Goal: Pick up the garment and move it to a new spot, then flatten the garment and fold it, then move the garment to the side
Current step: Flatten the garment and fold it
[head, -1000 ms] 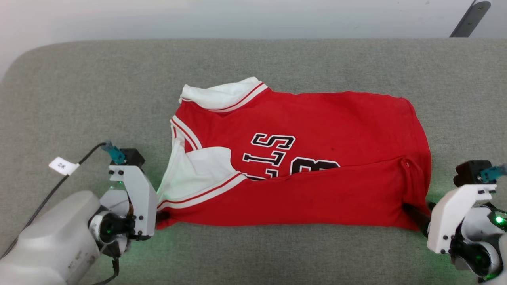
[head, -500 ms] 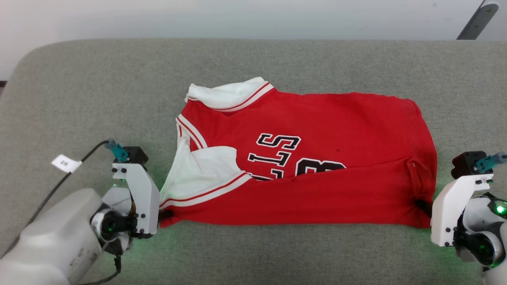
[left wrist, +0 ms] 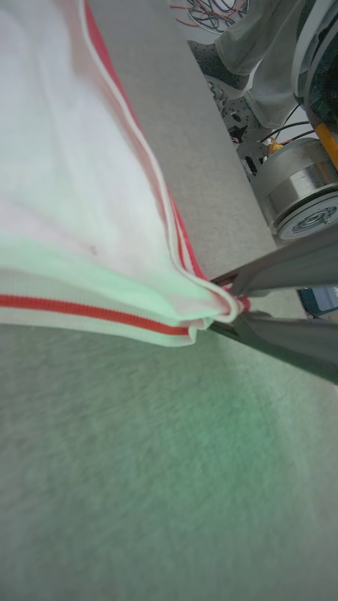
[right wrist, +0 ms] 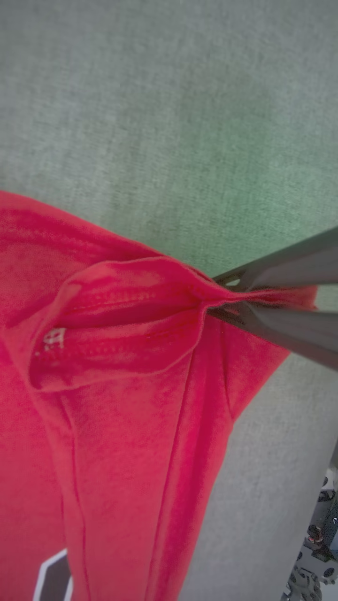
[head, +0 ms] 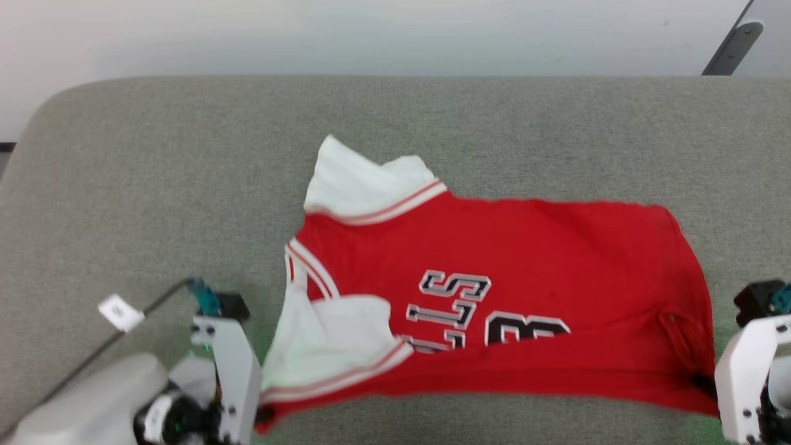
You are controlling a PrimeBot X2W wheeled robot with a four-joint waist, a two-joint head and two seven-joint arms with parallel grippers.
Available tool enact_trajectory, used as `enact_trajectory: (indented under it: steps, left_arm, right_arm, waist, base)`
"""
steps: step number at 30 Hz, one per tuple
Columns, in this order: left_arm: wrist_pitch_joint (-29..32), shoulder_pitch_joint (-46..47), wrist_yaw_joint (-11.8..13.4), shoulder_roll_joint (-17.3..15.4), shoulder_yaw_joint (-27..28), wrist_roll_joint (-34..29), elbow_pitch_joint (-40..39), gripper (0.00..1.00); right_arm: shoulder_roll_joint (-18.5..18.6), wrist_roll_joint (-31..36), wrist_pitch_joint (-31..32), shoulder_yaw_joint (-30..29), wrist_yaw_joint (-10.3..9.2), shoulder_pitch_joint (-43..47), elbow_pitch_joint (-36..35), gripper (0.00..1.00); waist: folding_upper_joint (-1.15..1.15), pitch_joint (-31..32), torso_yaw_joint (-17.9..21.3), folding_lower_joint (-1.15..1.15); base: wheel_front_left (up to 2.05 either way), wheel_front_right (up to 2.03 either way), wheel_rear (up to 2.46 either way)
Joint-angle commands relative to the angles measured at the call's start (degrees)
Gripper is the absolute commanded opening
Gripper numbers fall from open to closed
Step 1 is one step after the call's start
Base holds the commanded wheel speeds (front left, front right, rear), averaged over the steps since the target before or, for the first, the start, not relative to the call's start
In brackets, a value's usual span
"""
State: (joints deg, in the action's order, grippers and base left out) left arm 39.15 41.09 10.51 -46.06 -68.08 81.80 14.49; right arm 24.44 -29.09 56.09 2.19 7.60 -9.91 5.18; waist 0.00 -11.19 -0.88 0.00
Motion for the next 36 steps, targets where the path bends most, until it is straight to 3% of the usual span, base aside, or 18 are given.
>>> enact_trajectory:
  steps: [1, 8, 9, 12, 13, 14, 15, 16, 17, 28, 32, 36]
  left_arm:
    - [0.6, -2.7, 1.4, -1.1, -1.0, 0.3, -1.8, 0.0]
    - [-0.7, -5.5, 5.4, -3.4, -1.2, 0.4, -9.5, 0.0]
    - [-0.9, -5.8, 5.7, -3.4, -1.3, 0.2, -9.8, 0.06]
    - [-2.3, -6.0, 5.7, -3.3, -1.3, -0.9, -10.0, 0.64]
    - [-2.7, -5.9, 5.7, -3.2, -1.2, -1.1, -9.9, 1.0]
    - [-2.8, -5.9, 5.9, -3.2, -1.0, -1.2, -9.7, 1.0]
    - [-2.8, -5.7, 5.9, -3.3, -1.0, -1.2, -9.7, 1.0]
    - [-2.8, -5.3, 5.9, -3.4, -0.9, -1.4, -9.8, 1.0]
    - [-3.0, -4.9, 6.0, -3.7, -0.7, -1.8, -10.0, 1.0]
    - [-0.2, 0.6, 7.6, -7.8, 1.2, -3.3, -15.8, 1.0]
    - [0.3, 4.0, 7.0, -7.8, 2.8, -4.2, -16.2, 1.0]
    - [-1.2, 8.8, 5.8, -6.2, 4.8, -6.3, -12.9, 1.0]
  right_arm:
    - [0.9, -0.4, 1.2, -0.5, -0.22, 1.6, -0.5, 0.0]
    - [0.1, -0.2, 2.1, -2.2, -0.2, 4.5, -2.3, 0.0]
    - [-0.1, 0.1, 1.9, -2.3, -0.18, 4.7, -2.2, 0.0]
    - [-0.9, 0.4, 1.3, -2.2, -0.18, 5.1, -1.4, 0.0]
    - [-0.8, 0.9, 0.5, -2.1, -0.18, 4.8, -1.6, 0.06]
    - [-0.9, 0.7, 0.2, -1.8, -0.18, 4.6, -1.5, 0.25]
    - [-0.9, 0.5, -0.1, -1.5, -0.18, 4.6, -1.2, 0.25]
    - [-0.8, 0.3, -0.2, -1.4, -0.18, 4.6, -1.1, 0.48]
    - [-0.5, 0.2, -0.7, -1.3, -0.17, 4.5, -1.2, 1.0]
    - [-0.2, -1.1, -3.9, -2.5, -0.17, 3.2, -6.3, 1.0]
    - [-1.2, -0.1, -8.9, -3.7, -0.17, 2.1, -9.3, 1.0]
    - [-3.0, 2.2, -18.2, -4.5, -0.16, 0.2, -11.4, 1.0]
  waist:
    - [0.0, 0.2, 0.0, 0.0]
    - [0.0, 0.6, 0.3, 0.0]
    - [0.0, 0.7, 0.3, 0.0]
    - [0.0, 1.0, 0.5, 0.0]
    - [0.0, 1.0, 0.6, 0.0]
    - [0.0, 1.1, 0.6, 0.0]
    - [0.0, 1.2, 0.7, 0.0]
    - [0.0, 1.3, 0.8, 0.0]
    - [0.0, 1.4, 0.9, 0.0]
    - [0.0, 2.1, 2.5, 0.0]
    - [0.0, 1.6, 3.7, 0.0]
    - [0.0, 0.4, 5.5, 0.0]
  base:
    - [0.0, 0.0, 0.0]
    - [0.0, 0.0, 0.0]
    - [0.0, 0.0, 0.0]
    - [0.0, 0.0, 0.0]
    - [0.0, 0.0, 0.0]
    - [0.0, 0.0, 0.0]
    - [0.0, 0.0, 0.0]
    - [0.0, 0.0, 0.0]
    - [0.0, 0.0, 0.0]
    - [0.0, 0.0, 0.0]
    - [0.0, 0.0, 0.0]
    - [0.0, 0.0, 0.0]
